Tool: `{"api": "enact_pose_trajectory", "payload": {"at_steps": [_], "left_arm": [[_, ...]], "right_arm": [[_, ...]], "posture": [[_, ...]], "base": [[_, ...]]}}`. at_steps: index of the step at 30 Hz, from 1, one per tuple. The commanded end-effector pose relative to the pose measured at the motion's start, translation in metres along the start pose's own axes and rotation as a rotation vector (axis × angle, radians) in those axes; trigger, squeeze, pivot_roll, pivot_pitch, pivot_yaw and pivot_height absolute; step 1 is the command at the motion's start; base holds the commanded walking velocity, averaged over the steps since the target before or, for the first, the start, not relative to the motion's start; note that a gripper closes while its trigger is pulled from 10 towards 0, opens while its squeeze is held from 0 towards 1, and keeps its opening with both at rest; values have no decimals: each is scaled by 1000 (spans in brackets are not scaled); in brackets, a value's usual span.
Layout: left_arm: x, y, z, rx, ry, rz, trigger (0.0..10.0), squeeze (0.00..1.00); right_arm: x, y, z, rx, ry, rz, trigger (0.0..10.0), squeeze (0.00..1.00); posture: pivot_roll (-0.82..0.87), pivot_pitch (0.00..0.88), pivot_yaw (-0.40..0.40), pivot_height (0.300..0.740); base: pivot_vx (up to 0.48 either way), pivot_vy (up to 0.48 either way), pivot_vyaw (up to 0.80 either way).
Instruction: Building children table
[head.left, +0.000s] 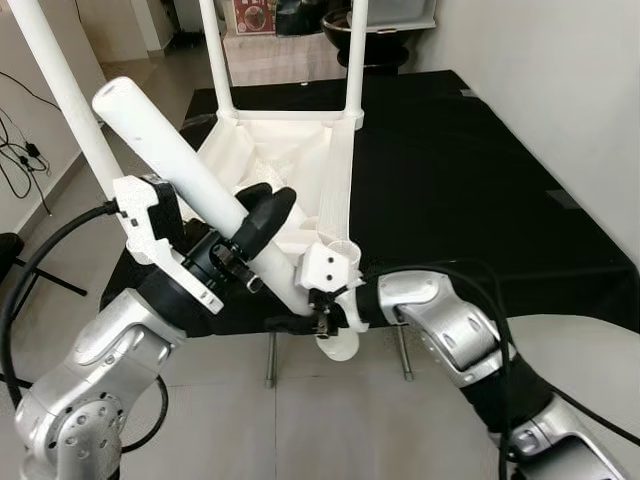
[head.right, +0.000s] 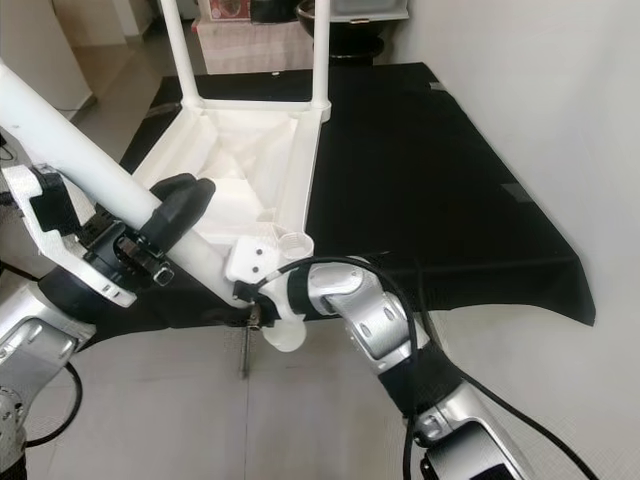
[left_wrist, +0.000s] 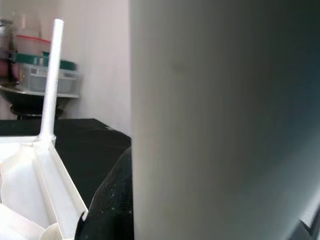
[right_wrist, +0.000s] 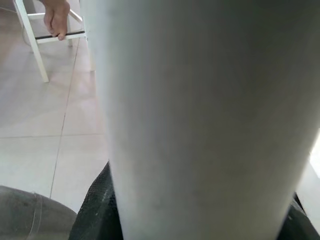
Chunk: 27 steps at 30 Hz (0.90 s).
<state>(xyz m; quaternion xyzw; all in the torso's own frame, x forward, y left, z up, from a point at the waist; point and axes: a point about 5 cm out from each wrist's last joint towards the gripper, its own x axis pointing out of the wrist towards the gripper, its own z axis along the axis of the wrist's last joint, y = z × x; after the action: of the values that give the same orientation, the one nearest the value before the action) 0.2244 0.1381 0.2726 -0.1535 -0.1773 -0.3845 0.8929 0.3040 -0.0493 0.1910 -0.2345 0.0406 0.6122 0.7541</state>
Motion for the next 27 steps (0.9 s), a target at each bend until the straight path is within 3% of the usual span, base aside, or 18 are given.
{"api": "enact_pose_trajectory", "payload": {"at_steps": [1, 5, 6, 10, 12, 13, 22, 23, 24, 25, 27], "left_arm": [[-2, -15, -7, -57, 67, -171, 0, 0], [-5, -16, -4, -49, 98, -241, 0, 0], [-5, -15, -1, -54, 95, -268, 0, 0], [-5, -17, 5, -80, 92, -346, 0, 0], [-4, -21, 9, -111, 94, -448, 0, 0], [-4, -23, 9, -117, 95, -482, 0, 0], [-2, -31, 7, -115, 145, -637, 0, 0], [-1, -31, 7, -112, 158, -659, 0, 0], [-1, -32, 6, -110, 166, -672, 0, 0], [0, -32, 7, -107, 176, -688, 0, 0], [1, -32, 7, -102, 182, -698, 0, 0]], "right_arm": [[-2, -12, -2, 3, 19, -98, 10000, 0], [2, -17, -1, 57, -18, -146, 10000, 0], [4, -16, 0, 72, -31, -121, 10000, 1000], [9, -14, 3, 101, -74, -93, 10000, 1000], [15, -1, 8, 87, -117, 44, 10000, 949], [15, 6, 11, 78, -143, 110, 10000, 0], [19, 24, 15, 52, -160, 338, 10000, 0], [20, 23, 14, 47, -146, 349, 9255, 0], [20, 23, 14, 45, -137, 355, 9255, 0], [21, 22, 13, 43, -128, 358, 0, 0], [22, 21, 13, 40, -119, 361, 0, 0]], "posture": [[-59, 72, 30, 740], [-58, 72, 31, 740], [-54, 71, 32, 740], [-54, 69, 33, 740], [-55, 67, 32, 740], [-55, 67, 32, 740], [-55, 64, 23, 740], [-56, 65, 23, 740], [-56, 65, 23, 740], [-58, 65, 21, 740], [-58, 66, 21, 740]], "base": [[0, 0, 0], [0, 0, 0], [0, 0, 0], [0, 0, 0], [0, 0, 0], [0, 0, 0], [0, 0, 0], [0, 0, 0], [0, 0, 0], [0, 0, 0], [0, 0, 0]]}}
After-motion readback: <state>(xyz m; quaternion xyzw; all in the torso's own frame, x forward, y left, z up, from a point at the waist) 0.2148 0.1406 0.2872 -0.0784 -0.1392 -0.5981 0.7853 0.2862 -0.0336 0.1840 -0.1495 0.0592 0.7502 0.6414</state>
